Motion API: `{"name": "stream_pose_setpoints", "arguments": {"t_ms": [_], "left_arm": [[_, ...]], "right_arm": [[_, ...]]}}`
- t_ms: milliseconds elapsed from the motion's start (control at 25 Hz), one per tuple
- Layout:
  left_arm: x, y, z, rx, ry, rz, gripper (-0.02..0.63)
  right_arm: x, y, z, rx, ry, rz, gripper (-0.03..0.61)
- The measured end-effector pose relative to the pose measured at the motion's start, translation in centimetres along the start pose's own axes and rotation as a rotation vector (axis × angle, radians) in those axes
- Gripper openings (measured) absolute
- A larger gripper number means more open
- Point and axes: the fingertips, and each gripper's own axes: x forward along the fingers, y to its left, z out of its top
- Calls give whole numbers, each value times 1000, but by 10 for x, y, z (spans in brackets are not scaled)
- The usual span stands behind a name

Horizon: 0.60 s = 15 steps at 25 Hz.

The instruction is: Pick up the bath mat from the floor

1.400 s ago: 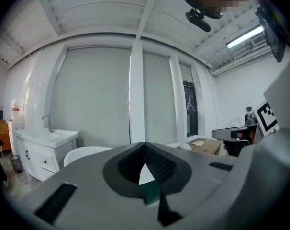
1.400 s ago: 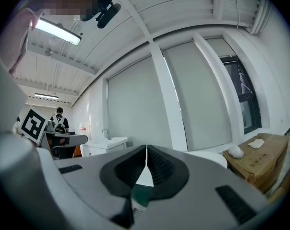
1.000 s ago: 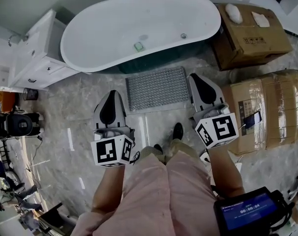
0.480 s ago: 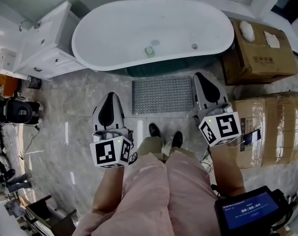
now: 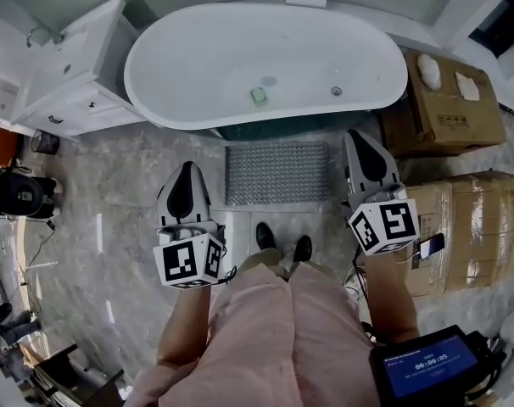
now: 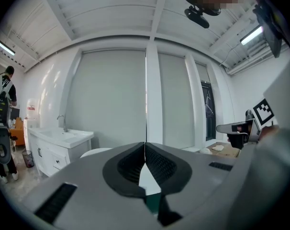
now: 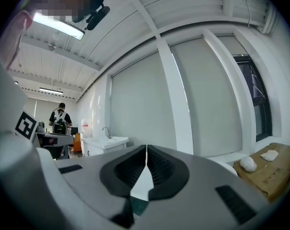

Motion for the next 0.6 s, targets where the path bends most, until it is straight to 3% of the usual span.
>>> {"name": "stream_pose_setpoints", "arguments": {"t_ms": [320, 600], "left_arm": [[24, 37, -30, -22, 84, -49, 26], [52, 21, -42, -53, 96, -79, 26]], "right_arm": [[21, 10, -5, -21, 37, -66, 18], [20, -43, -26, -25, 64, -152, 20]]}}
